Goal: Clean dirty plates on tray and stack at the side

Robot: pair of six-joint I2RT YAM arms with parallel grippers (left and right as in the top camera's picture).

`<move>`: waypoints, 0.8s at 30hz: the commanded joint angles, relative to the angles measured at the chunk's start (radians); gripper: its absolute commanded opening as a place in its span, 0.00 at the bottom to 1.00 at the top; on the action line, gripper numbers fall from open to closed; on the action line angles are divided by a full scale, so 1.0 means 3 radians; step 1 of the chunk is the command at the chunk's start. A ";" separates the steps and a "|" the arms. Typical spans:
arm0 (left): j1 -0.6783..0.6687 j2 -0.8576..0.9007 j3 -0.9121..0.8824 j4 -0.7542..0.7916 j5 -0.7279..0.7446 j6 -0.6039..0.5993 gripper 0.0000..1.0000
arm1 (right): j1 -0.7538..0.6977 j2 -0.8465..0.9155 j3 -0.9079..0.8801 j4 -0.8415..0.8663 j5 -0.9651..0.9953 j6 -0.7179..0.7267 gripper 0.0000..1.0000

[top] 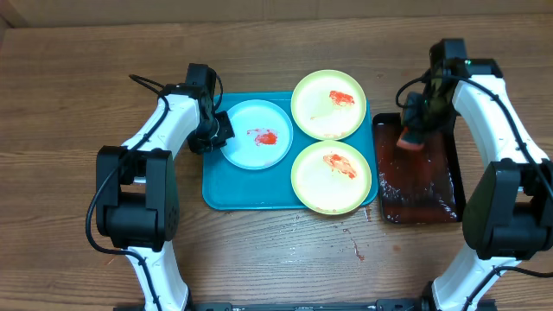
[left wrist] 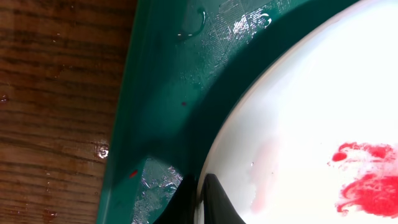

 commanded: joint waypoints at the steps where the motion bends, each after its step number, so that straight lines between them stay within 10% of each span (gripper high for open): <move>1: -0.0001 0.0126 0.0008 0.0025 -0.0078 0.0041 0.04 | 0.0024 -0.0046 0.0050 -0.0038 -0.0072 -0.0004 0.04; 24: -0.0001 0.0126 0.0008 0.0015 -0.0085 0.0128 0.04 | -0.0027 0.0011 -0.0835 0.1143 0.0263 -0.0884 0.04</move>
